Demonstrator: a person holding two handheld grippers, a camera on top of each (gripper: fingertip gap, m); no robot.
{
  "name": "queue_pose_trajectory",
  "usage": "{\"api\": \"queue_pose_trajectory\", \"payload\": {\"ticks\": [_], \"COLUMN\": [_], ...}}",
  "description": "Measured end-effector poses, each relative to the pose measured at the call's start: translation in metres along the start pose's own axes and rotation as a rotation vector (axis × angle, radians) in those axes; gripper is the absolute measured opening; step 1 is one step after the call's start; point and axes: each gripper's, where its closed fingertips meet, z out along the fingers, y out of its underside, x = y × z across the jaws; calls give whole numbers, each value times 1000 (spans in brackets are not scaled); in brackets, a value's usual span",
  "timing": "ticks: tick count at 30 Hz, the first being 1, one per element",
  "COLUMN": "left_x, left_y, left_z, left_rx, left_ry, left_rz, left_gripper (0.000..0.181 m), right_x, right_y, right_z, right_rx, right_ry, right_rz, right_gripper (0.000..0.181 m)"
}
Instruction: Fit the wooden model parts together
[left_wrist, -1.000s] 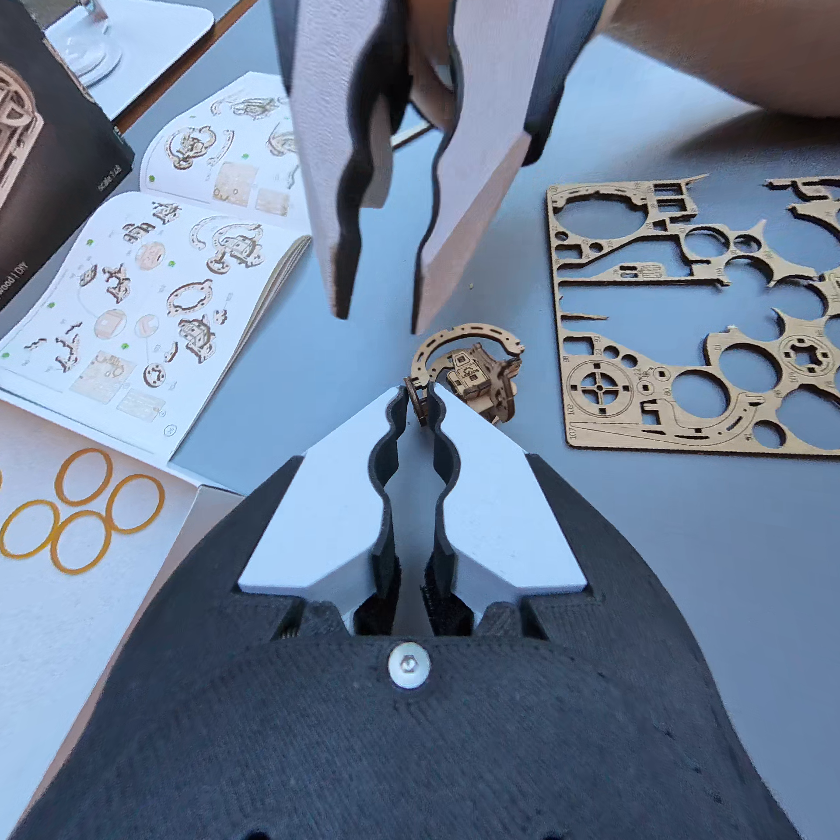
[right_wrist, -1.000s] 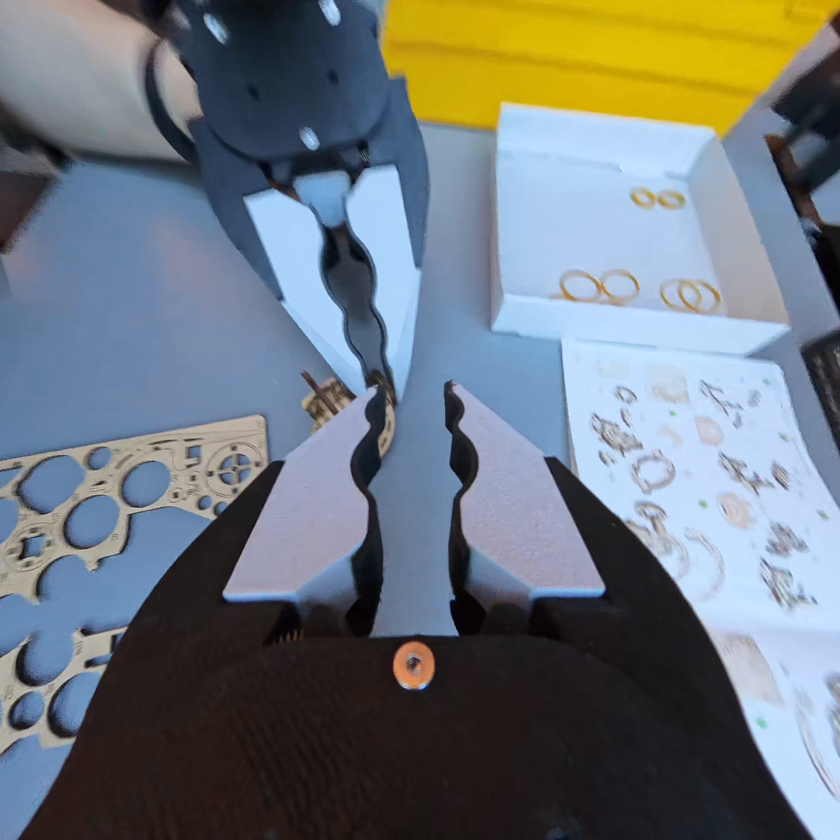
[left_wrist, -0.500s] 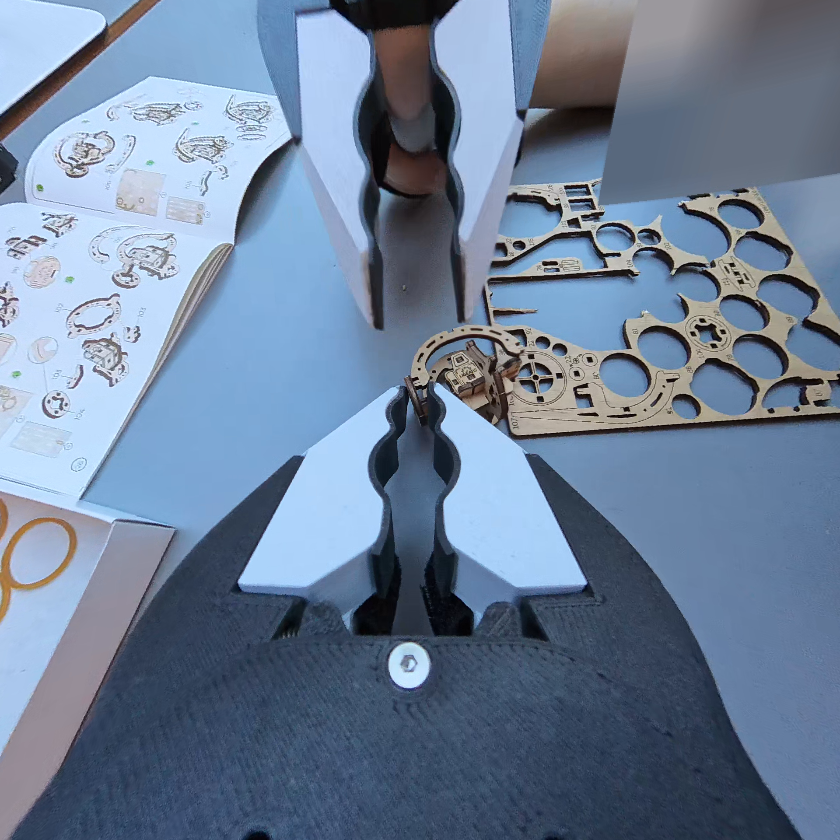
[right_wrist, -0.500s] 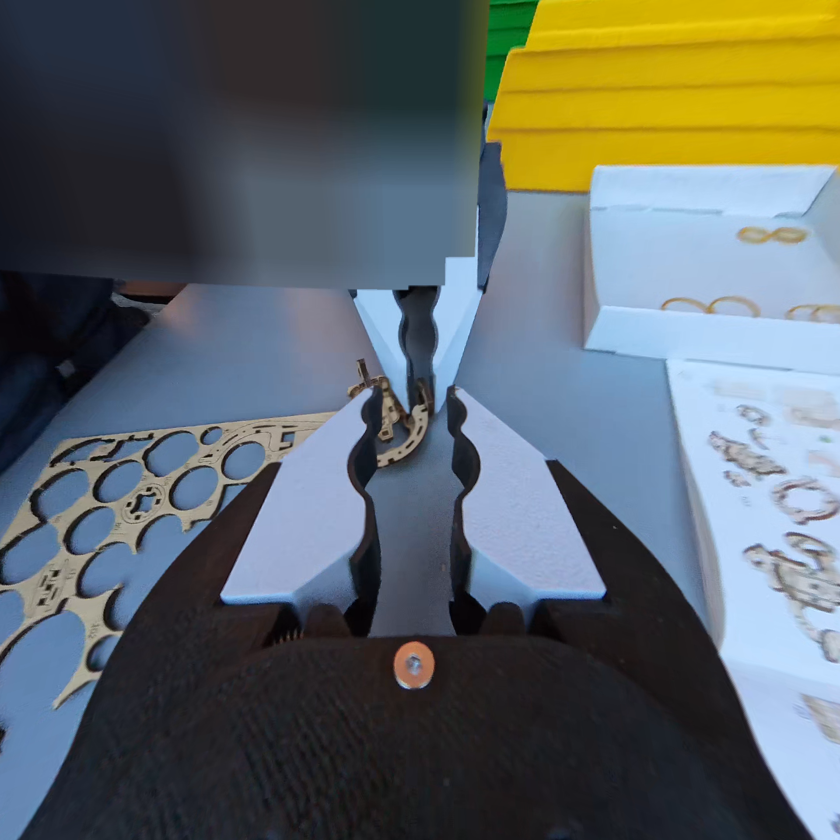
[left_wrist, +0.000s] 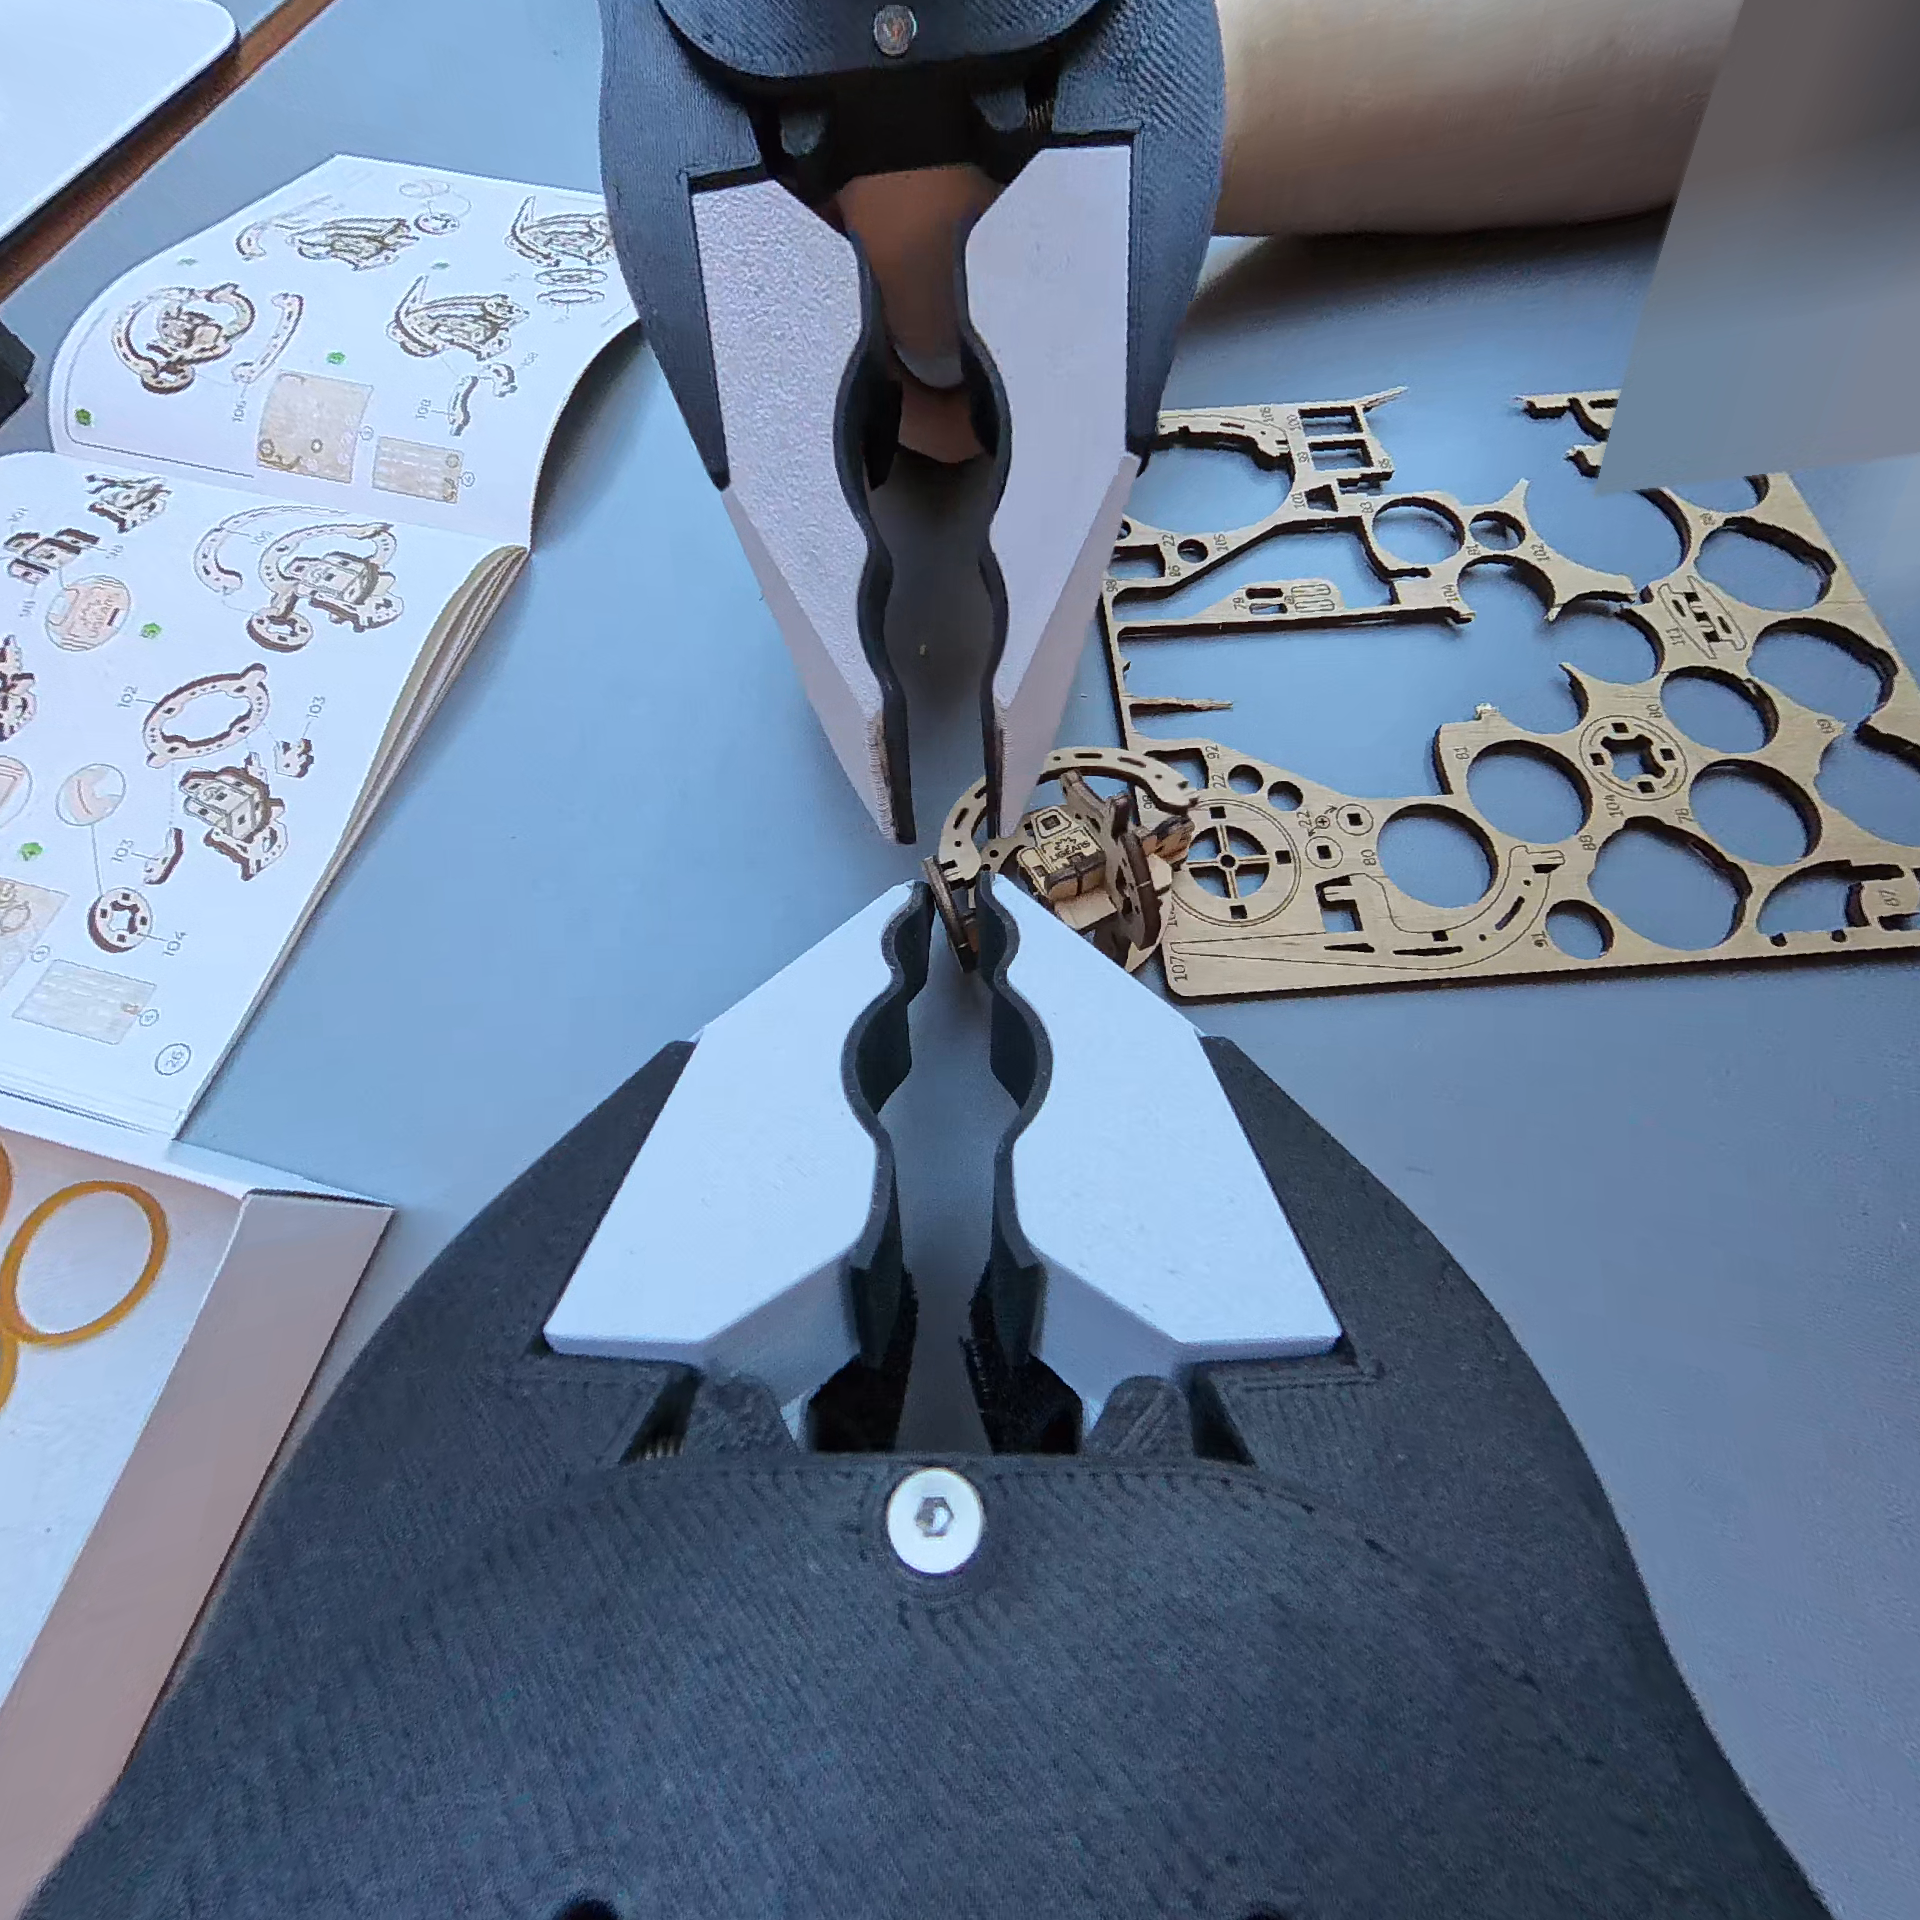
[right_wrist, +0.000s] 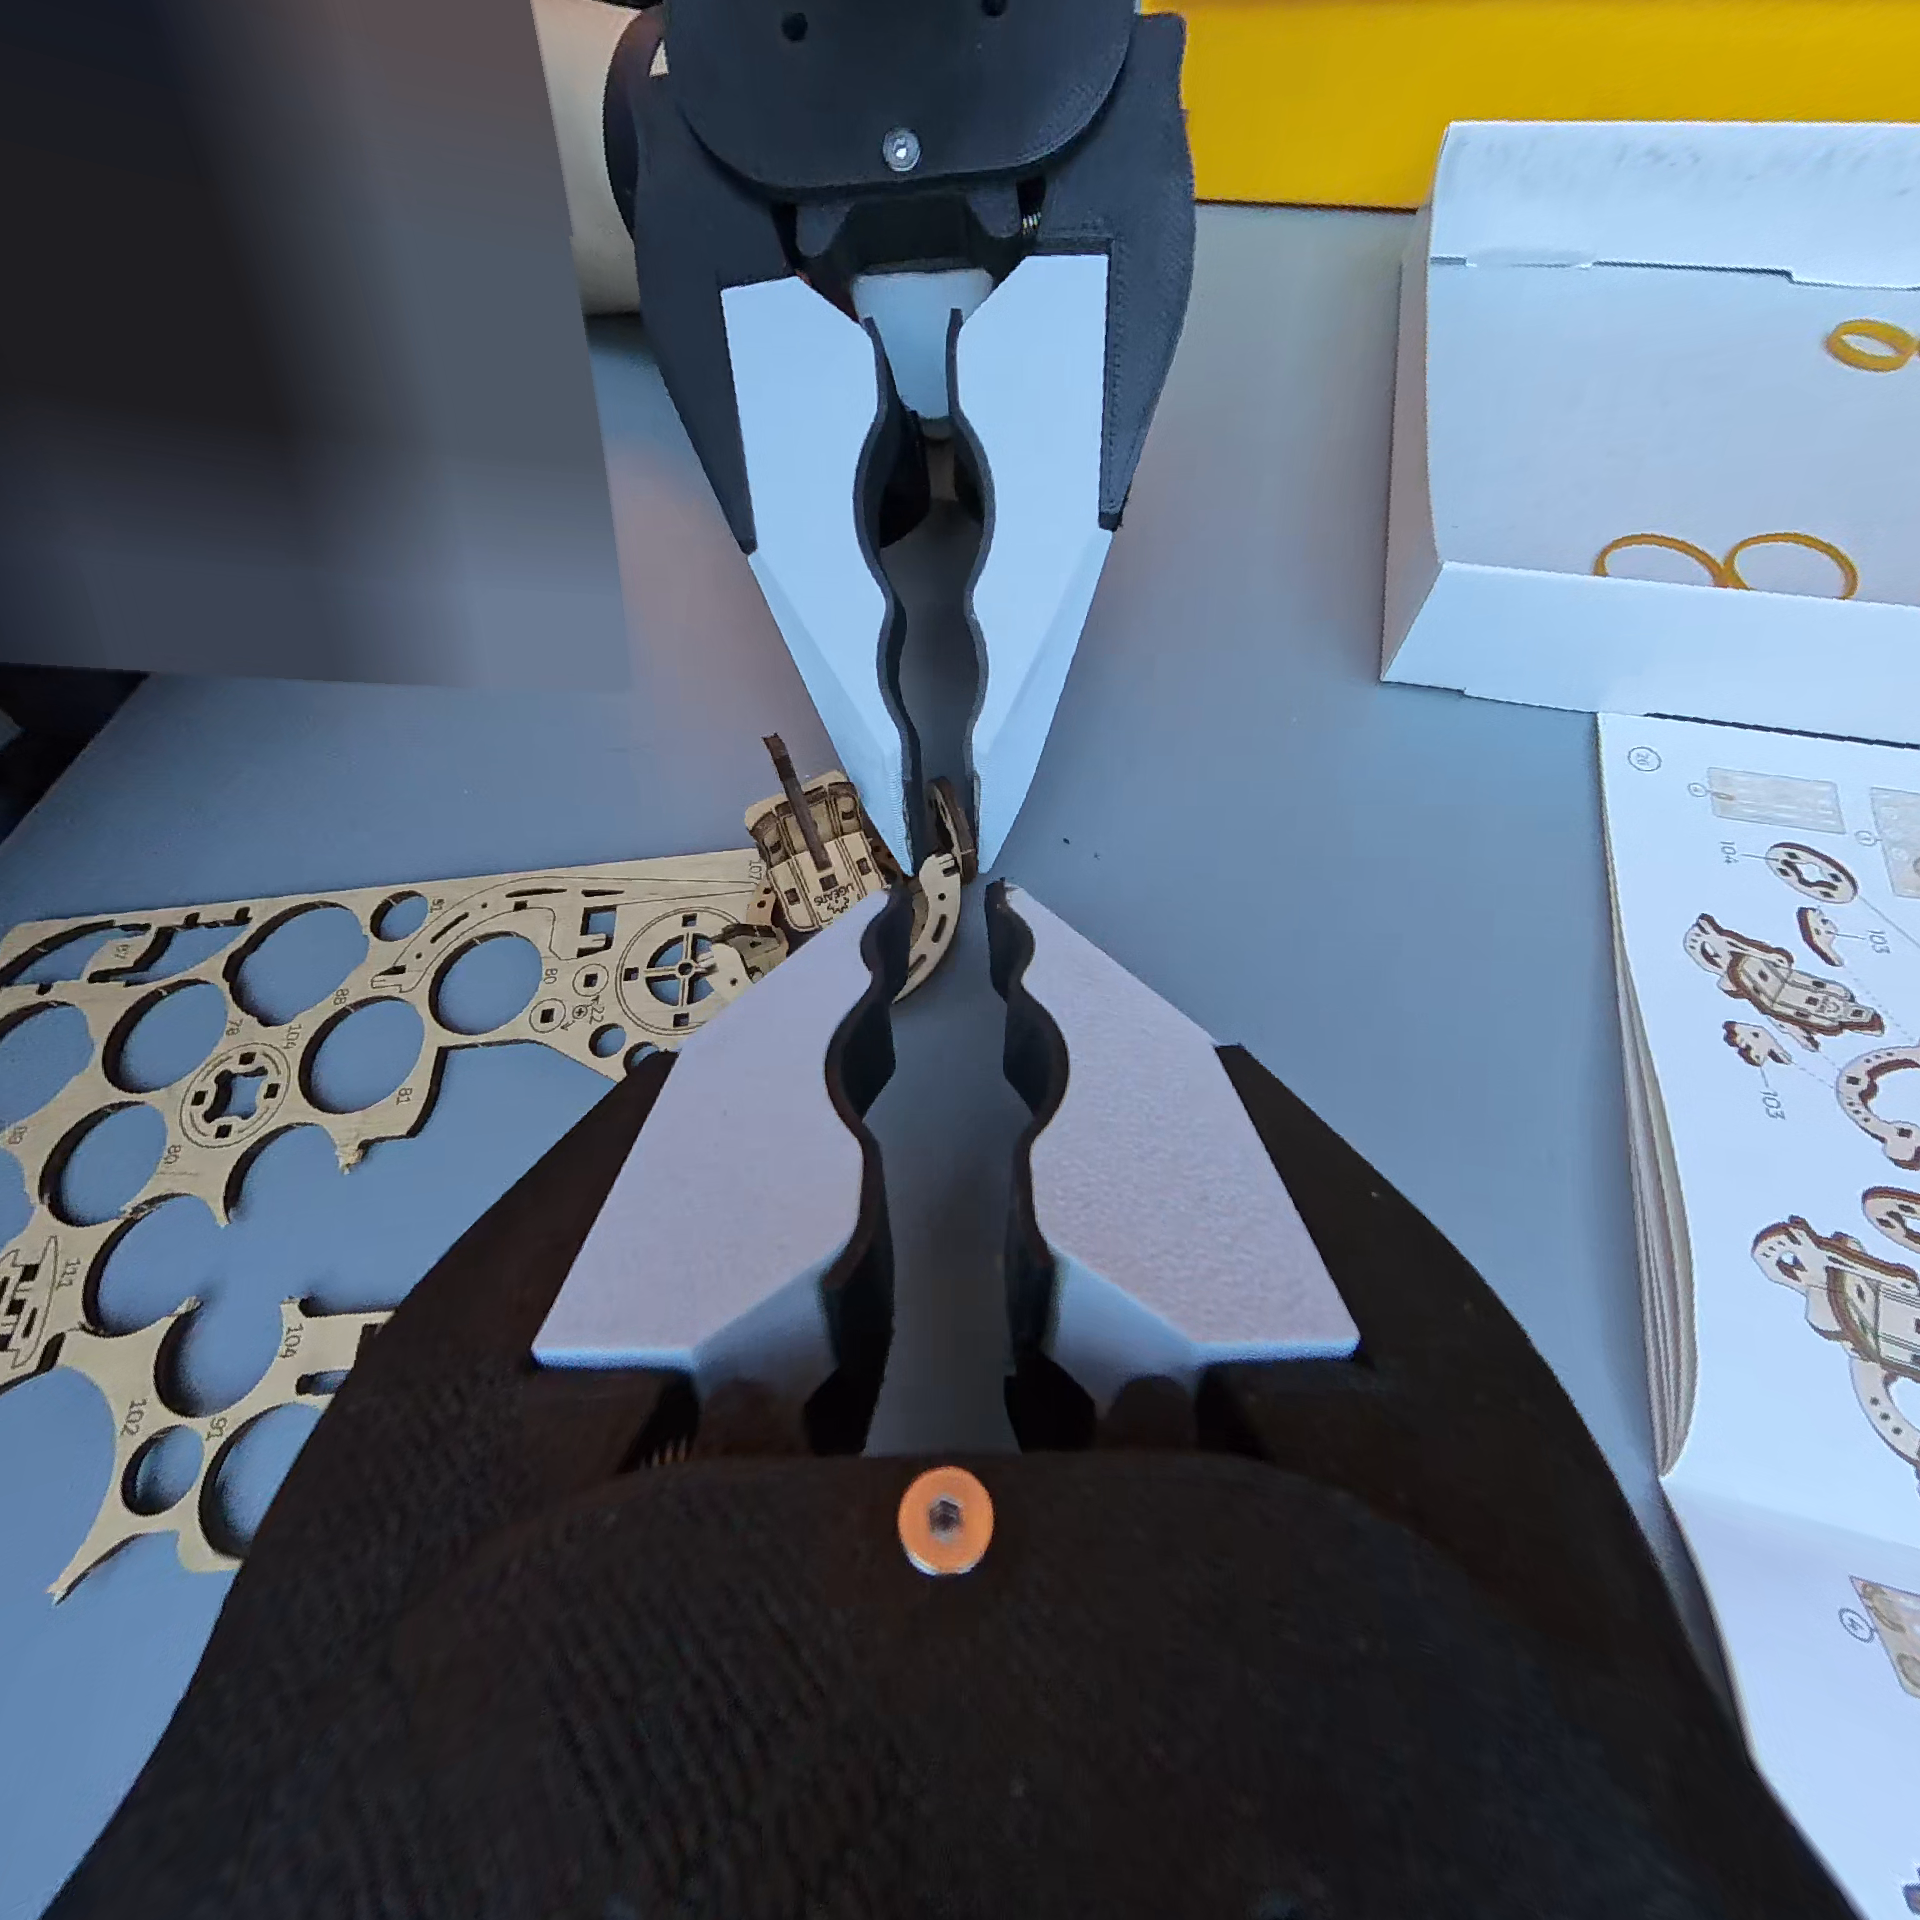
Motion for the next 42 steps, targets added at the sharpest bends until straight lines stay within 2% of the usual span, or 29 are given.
{"api": "queue_pose_trajectory", "payload": {"ticks": [3,5,42], "left_x": [0,0,-3], "left_y": [0,0,2], "left_z": [0,0,2], "left_rx": [1,1,-11], "left_ry": [1,2,-17], "left_rz": [-1,0,35], "left_gripper": [6,6,5], "right_x": [0,-2,2], "right_y": [1,2,7], "right_z": [1,3,4], "right_rx": [-9,-23,-120], "right_ry": [-2,-10,-15], "right_rz": [-10,-16,121], "right_gripper": [13,6,5]}}
